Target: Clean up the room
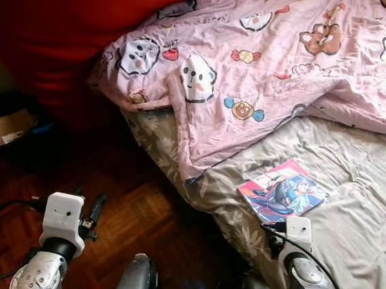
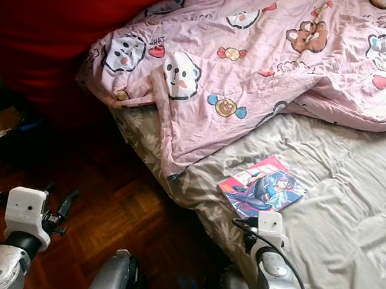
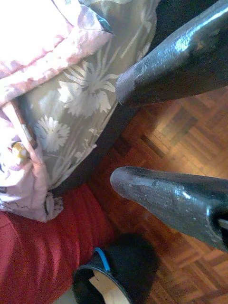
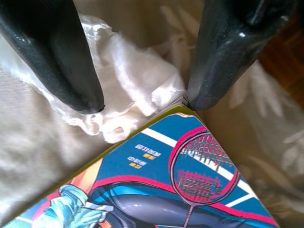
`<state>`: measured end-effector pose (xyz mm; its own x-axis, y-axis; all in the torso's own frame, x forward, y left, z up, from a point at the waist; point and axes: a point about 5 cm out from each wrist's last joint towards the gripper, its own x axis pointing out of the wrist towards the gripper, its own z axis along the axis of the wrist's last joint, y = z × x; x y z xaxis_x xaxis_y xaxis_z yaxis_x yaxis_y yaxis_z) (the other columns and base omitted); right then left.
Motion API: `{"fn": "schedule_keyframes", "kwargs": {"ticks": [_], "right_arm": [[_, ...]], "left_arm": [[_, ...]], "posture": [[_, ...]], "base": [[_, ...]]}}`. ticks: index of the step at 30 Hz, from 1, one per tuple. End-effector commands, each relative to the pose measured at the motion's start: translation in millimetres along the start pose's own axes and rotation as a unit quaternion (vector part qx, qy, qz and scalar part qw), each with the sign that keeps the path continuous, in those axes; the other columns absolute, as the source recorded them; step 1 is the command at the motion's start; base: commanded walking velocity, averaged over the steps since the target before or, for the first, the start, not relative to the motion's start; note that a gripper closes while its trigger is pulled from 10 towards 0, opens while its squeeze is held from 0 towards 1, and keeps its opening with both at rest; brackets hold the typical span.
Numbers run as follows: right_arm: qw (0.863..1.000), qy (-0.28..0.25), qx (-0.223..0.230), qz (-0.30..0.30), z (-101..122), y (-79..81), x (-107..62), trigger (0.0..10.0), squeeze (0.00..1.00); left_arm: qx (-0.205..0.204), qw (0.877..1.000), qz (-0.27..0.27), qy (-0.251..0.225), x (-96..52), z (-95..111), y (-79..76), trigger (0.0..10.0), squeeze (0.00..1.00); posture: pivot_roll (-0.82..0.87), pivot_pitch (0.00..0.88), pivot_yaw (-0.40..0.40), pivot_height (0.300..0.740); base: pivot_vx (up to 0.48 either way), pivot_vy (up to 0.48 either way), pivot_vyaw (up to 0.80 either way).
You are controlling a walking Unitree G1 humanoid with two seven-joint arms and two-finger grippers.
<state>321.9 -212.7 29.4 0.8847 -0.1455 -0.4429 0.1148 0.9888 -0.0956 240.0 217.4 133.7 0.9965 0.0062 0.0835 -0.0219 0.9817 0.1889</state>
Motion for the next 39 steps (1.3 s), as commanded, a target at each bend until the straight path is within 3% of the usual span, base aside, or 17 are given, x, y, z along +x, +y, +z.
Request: {"fn": "schedule_keyframes", "kwargs": {"ticks": [1, 2, 3, 4, 5, 27, 39], "right_arm": [[0.999, 0.031, -0.002, -0.010, -18.6, -4.7, -4.4, 10.0, 0.00], [0.999, 0.031, -0.001, -0.007, -19.2, -3.6, -4.5, 9.6, 0.00], [0.999, 0.032, -0.002, -0.007, -19.9, -2.7, -4.7, 2.5, 0.00], [0.999, 0.033, -0.003, -0.007, -20.2, -2.4, -4.8, 2.5, 0.00], [0.999, 0.033, -0.002, -0.007, -20.6, -1.9, -4.8, 0.0, 0.00], [0.999, 0.042, 0.008, -0.012, -25.8, 2.1, -6.1, 0.0, 0.00], [0.999, 0.040, 0.020, -0.010, -25.2, 6.8, -5.9, 0.0, 0.00]], "left_arm": [[0.005, 1.000, 0.005, 0.008, -6.5, -0.5, 2.8, 10.0, 0.00], [0.006, 1.000, 0.005, 0.009, -7.3, -0.1, 3.5, 10.0, 0.00], [0.007, 1.000, 0.006, 0.011, -8.3, 0.0, 4.3, 10.0, 0.00], [0.007, 1.000, 0.006, 0.011, -9.0, 0.0, 4.8, 10.0, 0.00], [0.008, 1.000, 0.006, 0.012, -9.7, 0.1, 5.2, 10.0, 0.00], [0.013, 1.000, 0.010, 0.024, -5.7, -6.1, 6.6, 10.0, 0.00], [0.007, 0.999, 0.012, 0.030, 8.1, -19.2, 3.4, 10.0, 0.00]], "posture": [[0.24, 0.435, 0.071, 0.632], [0.25, 0.438, 0.074, 0.632], [0.25, 0.441, 0.078, 0.632], [0.25, 0.442, 0.078, 0.632], [0.25, 0.443, 0.080, 0.632], [0.25, 0.401, 0.073, 0.632], [0.23, 0.319, 0.052, 0.632]], "base": [[0.000, 0.000, 0.00], [0.000, 0.000, 0.00], [0.000, 0.000, 0.00], [0.000, 0.000, 0.00], [0.000, 0.000, 0.00], [0.000, 0.000, 0.00], [0.000, 0.000, 0.00]]}}
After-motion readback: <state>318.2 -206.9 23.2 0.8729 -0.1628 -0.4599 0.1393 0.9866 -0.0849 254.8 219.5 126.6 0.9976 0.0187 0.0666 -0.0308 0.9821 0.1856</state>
